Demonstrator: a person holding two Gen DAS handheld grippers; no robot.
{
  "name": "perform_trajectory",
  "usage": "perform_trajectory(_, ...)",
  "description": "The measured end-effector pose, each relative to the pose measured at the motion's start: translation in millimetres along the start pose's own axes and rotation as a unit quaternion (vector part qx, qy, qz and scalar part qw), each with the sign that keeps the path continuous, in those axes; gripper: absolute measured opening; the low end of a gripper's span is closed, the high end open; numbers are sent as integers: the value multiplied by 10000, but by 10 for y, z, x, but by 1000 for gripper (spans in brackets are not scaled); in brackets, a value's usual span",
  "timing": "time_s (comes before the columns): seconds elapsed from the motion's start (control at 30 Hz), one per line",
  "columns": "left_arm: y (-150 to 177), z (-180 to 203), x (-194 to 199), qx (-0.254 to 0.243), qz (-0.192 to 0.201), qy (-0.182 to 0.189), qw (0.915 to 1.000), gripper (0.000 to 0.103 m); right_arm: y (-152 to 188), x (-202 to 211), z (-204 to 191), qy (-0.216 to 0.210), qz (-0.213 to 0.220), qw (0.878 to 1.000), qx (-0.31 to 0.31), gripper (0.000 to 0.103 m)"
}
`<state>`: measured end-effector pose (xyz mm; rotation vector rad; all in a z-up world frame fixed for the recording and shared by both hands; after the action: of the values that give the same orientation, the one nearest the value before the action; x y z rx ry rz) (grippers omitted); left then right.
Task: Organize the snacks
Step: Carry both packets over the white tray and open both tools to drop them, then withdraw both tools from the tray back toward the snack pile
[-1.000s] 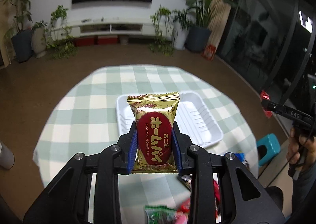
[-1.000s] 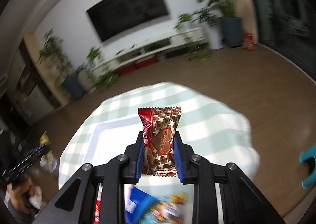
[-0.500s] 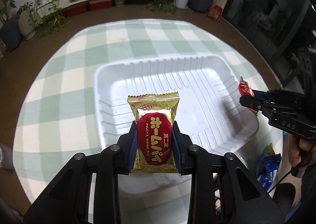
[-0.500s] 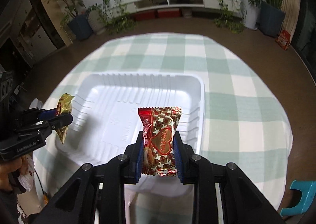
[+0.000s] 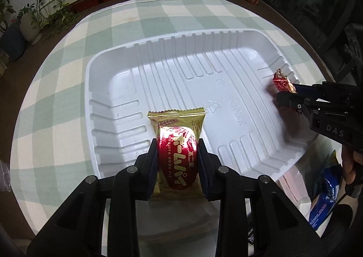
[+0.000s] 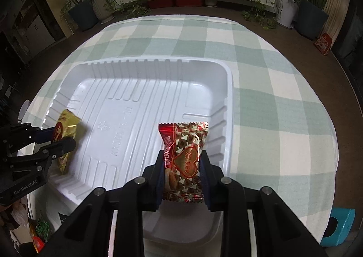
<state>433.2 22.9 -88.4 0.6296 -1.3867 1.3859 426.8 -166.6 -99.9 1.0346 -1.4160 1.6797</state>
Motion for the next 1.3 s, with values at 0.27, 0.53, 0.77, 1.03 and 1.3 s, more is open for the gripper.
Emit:
perform_trajectory(0.27,1,6,12,12,-25,-45,10000,29,6,0,-26,57,2,9999,134,33)
perform_trajectory(0.53,-18,-37,276,225,242,-88,9994,29,11,214,41,80,213,9997,84,46)
perform_trajectory(0.77,-7,70,1064,234,1120,-10,9934,65,-1,973,272,-195,1085,9932,-375,70)
perform_trajectory(1.03,488,324,2223,166,2496,588,9664,93,600,2055,458,-1114,2282,9621,-995,90)
perform_trajectory(1.3,1812,425,2310,785,2673,1173,9532,102,1682,2207,391,-2438,2246,9296,-1611,103)
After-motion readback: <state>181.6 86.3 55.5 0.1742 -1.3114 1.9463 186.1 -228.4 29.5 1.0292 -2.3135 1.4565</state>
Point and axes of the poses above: each gripper's, at about its wrist camera, not at the fingertips, and x roughly against the way its jaws point, z to its right, y to its underside, the point moved 3 cm from there along -x, roughly the way its jaws point, and after that the axes turned 10 degrees about y, right-handed, at the moved point
